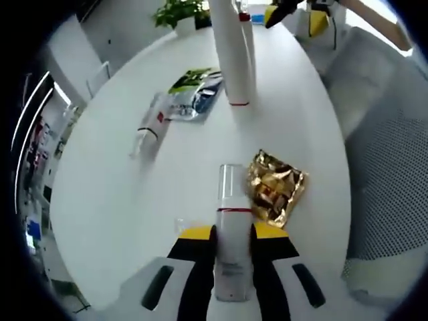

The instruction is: Arrange the skincare products in the storage area until every visible bottle or jar stands upright without overlapping.

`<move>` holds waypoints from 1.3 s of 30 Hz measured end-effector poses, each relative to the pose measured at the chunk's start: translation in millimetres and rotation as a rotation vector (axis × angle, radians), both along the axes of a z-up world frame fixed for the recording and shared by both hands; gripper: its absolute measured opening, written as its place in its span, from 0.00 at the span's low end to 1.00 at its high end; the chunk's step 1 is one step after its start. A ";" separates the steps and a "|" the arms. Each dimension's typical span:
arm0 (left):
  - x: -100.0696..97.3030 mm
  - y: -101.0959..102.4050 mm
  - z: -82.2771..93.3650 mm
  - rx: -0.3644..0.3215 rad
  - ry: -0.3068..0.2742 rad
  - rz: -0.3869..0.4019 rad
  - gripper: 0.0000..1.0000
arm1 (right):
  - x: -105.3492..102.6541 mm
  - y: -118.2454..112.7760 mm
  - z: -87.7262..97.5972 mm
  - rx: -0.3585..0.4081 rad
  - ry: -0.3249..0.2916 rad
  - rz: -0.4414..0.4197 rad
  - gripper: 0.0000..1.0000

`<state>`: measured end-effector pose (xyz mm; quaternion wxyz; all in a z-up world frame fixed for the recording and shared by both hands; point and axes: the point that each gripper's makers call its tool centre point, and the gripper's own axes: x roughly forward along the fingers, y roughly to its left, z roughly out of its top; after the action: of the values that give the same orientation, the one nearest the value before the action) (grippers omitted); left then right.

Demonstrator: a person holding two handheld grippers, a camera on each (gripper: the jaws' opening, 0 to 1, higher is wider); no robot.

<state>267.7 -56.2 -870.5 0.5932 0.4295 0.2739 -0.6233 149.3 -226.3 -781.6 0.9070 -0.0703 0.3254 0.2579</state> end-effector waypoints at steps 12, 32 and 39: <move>-15.9 -17.1 47.5 -0.240 0.066 0.126 0.16 | -5.8 23.1 1.3 0.121 -0.012 0.027 0.34; -53.9 -33.3 78.8 -0.447 0.218 0.195 0.16 | 17.8 66.0 14.3 0.463 -0.045 -0.087 0.31; -62.7 -41.7 86.4 -0.496 0.257 0.194 0.16 | 24.5 78.2 13.8 0.537 -0.054 -0.102 0.31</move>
<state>205.1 -98.0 -784.1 0.6974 0.1608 0.2258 -0.6609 173.8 -148.1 -767.7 0.9132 0.1824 0.2244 0.2872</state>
